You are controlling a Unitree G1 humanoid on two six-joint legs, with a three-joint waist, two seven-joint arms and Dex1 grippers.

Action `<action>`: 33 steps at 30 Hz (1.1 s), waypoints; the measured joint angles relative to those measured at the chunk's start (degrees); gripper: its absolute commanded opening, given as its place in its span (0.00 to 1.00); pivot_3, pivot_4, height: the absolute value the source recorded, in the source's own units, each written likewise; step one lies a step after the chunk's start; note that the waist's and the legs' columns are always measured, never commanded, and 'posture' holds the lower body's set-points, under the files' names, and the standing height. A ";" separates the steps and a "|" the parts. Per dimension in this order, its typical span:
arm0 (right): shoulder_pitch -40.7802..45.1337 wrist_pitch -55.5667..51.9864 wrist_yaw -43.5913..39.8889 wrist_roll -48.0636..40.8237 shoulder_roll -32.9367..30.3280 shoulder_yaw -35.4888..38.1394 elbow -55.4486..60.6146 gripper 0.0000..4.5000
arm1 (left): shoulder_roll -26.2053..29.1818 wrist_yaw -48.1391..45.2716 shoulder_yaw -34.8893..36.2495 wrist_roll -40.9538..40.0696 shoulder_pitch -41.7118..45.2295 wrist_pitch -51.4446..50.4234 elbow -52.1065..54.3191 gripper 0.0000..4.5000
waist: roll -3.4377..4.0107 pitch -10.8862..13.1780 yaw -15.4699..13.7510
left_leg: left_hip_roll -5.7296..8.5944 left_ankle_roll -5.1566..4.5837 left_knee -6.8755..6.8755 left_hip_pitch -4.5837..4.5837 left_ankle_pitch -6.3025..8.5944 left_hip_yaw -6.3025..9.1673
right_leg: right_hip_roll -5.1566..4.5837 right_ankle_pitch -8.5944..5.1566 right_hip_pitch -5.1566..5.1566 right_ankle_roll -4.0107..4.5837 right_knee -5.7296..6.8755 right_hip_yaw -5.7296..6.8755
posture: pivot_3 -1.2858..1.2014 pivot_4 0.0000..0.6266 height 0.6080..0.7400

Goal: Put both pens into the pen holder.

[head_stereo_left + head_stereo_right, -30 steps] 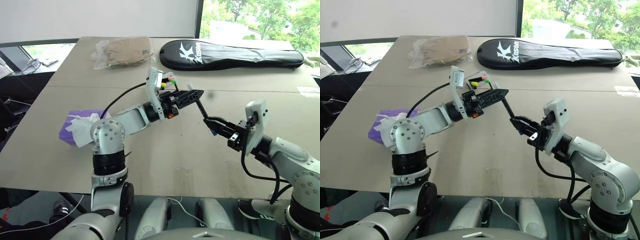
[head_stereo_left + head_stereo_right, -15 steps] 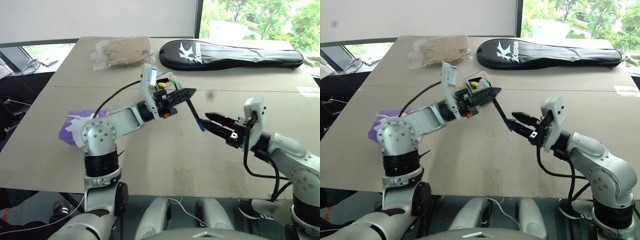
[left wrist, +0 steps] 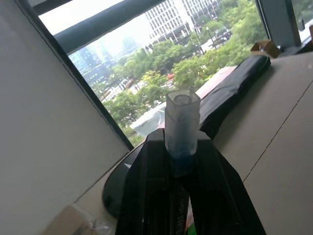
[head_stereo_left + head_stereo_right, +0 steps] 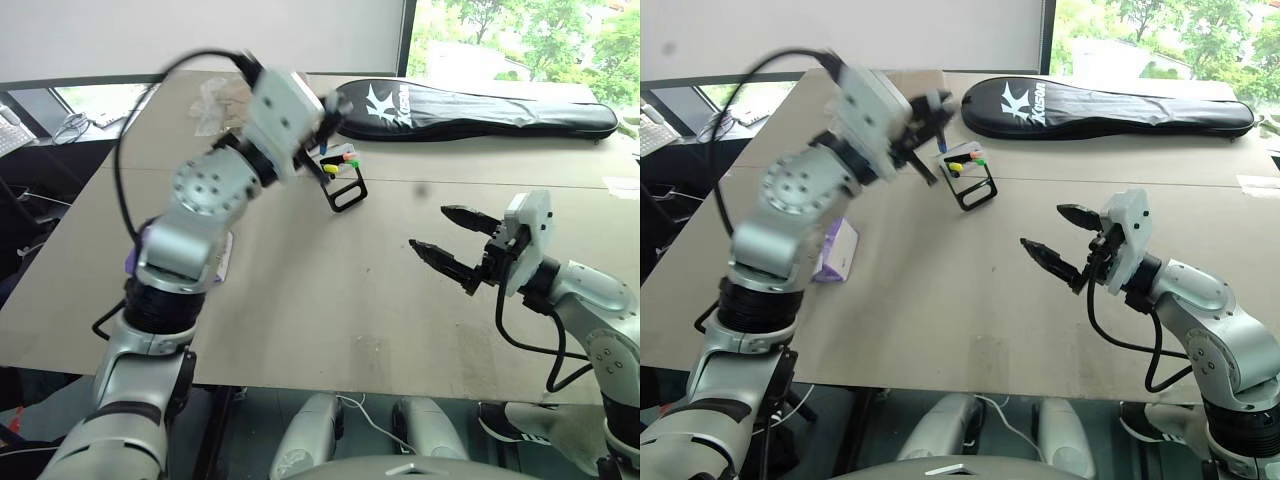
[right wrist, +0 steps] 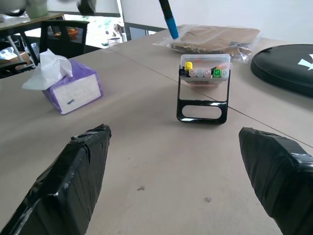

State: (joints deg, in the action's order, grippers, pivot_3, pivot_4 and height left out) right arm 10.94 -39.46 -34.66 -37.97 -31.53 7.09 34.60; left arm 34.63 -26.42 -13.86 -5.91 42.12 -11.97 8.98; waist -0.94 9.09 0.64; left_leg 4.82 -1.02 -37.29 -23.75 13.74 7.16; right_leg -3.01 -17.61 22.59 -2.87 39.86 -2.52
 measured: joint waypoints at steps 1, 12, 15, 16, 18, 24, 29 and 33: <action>0.07 0.19 -0.06 0.04 0.00 -0.15 0.01 0.99 | -0.04 -0.13 -1.18 2.55 -0.15 2.38 -2.02 0.00 | 0.00 0.00 0.03 | 0.00 0.00 0.00 -0.01 0.00 0.02 | 0.00 0.00 0.01 0.00 0.00 0.00 | 0.52 0.24 1.00; -3.48 3.99 -0.54 0.73 -1.95 1.02 1.76 0.99 | -3.71 -4.09 -1.92 9.30 1.02 20.10 -17.05 0.00 | -0.01 0.01 0.03 | 0.01 -0.01 -0.04 -0.08 0.00 0.06 | -0.01 0.00 0.07 0.00 0.02 0.12 | 0.52 0.24 1.00; -4.64 4.57 -0.62 0.76 -2.40 1.40 2.96 0.99 | -4.80 -5.56 -1.87 9.30 2.54 23.16 -18.25 0.00 | -0.01 0.00 0.06 | 0.01 -0.01 -0.04 -0.08 0.00 0.06 | -0.01 0.00 0.06 0.00 0.04 0.13 | 0.52 0.24 1.00; -4.82 4.65 -0.57 0.76 -2.46 1.45 3.14 0.99 | -4.90 -5.78 -1.83 9.30 2.79 23.70 -18.40 0.00 | -0.01 0.00 0.08 | 0.01 -0.01 -0.04 -0.07 0.00 0.04 | -0.01 0.00 0.06 0.00 0.04 0.13 | 0.52 0.24 1.00; -5.67 4.68 -0.10 0.75 -2.49 1.80 3.55 0.99 | -5.15 -6.41 -1.73 9.40 3.07 24.92 -18.67 0.00 | -0.01 0.00 0.28 | 0.01 -0.01 -0.04 -0.07 0.00 0.02 | 0.01 0.00 0.07 -0.01 0.06 0.13 | 0.52 0.24 1.00; -6.56 4.68 0.92 0.75 -2.54 1.88 5.11 0.99 | -6.17 -7.61 -1.15 9.71 4.19 24.88 -18.48 0.00 | -0.02 0.00 0.24 | 0.01 -0.01 -0.06 -0.06 0.00 0.03 | 0.02 0.00 0.06 -0.01 0.07 0.15 | 0.52 0.24 1.00; -7.09 4.68 1.40 0.77 -2.62 1.88 5.29 0.99 | -7.18 -7.87 -0.39 10.26 4.37 25.56 -19.82 0.00 | -0.01 0.00 0.23 | 0.01 -0.01 -0.07 -0.05 0.00 0.03 | 0.03 0.00 0.06 -0.01 0.09 0.15 | 0.52 0.24 1.00; -7.08 4.70 1.37 0.91 -2.63 1.88 5.29 0.99 | -7.42 -8.71 -0.22 10.65 4.97 27.88 -25.59 0.00 | -0.02 0.00 0.25 | 0.01 -0.01 -0.08 -0.05 0.00 0.02 | 0.03 0.00 0.06 -0.01 0.10 0.16 | 0.52 0.24 1.00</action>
State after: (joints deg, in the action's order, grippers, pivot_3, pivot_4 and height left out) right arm 3.85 -34.75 -33.29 -37.06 -34.17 8.97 39.89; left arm 27.21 -35.13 -14.08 4.74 47.09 15.91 -16.61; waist -0.95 9.09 0.89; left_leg 4.83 -1.03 -37.38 -23.80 13.74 7.17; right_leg -2.98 -17.61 22.65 -2.88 39.96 -2.36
